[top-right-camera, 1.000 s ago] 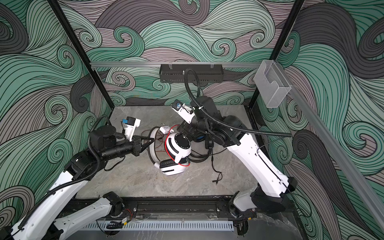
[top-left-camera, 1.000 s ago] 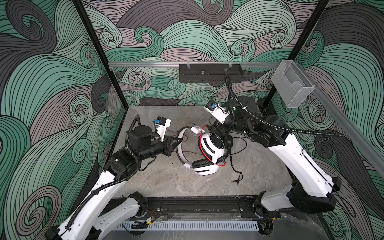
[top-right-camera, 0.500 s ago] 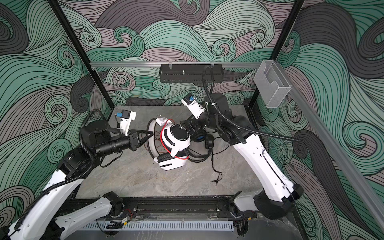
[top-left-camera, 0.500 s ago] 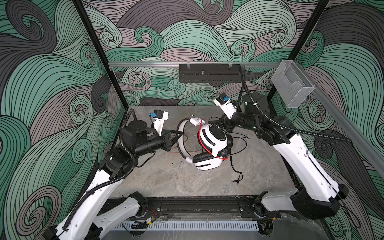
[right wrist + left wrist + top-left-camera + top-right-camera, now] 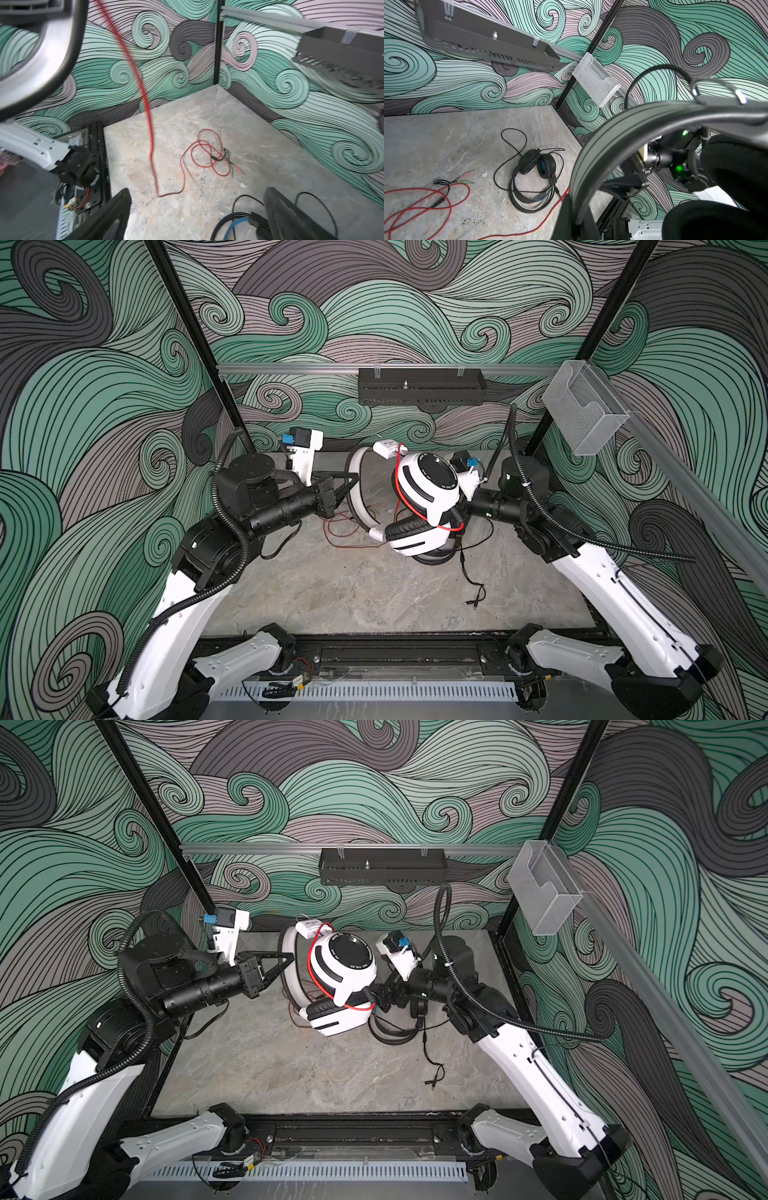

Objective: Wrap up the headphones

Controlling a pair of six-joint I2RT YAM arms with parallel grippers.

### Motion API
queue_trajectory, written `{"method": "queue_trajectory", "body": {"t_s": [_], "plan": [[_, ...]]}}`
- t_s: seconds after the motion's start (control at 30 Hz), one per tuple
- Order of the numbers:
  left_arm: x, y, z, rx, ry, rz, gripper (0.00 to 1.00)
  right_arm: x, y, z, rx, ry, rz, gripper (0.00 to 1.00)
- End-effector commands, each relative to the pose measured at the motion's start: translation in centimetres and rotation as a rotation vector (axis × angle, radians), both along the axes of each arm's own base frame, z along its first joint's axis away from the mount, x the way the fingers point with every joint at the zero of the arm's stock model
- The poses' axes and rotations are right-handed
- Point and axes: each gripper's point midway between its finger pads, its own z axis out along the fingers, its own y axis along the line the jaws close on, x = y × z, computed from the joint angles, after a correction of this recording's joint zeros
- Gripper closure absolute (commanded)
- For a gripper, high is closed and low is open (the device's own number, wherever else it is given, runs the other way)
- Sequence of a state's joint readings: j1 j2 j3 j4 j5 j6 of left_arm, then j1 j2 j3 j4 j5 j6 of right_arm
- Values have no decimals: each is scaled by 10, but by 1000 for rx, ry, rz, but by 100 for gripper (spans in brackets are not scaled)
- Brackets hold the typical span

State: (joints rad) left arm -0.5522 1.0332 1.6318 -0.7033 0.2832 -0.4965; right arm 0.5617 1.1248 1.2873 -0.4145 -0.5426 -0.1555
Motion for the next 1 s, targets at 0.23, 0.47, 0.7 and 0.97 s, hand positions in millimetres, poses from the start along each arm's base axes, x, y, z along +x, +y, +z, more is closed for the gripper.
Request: {"method": "queue_trajectory", "body": {"t_s": [0.23,0.47,0.7,0.97], "plan": [[6,9,40,-73,-66,69,100,-1,31,-3,218,82,145,0],[7,9,44,-94,-64,75,100,33,49,-29,233,132,114,0],[8,12,45,-117,-57,93,100,54,80,-55,274,235,168,6],[15,12,64,-175,-82,119,100,59,115,-88,231,283,217,16]]}}
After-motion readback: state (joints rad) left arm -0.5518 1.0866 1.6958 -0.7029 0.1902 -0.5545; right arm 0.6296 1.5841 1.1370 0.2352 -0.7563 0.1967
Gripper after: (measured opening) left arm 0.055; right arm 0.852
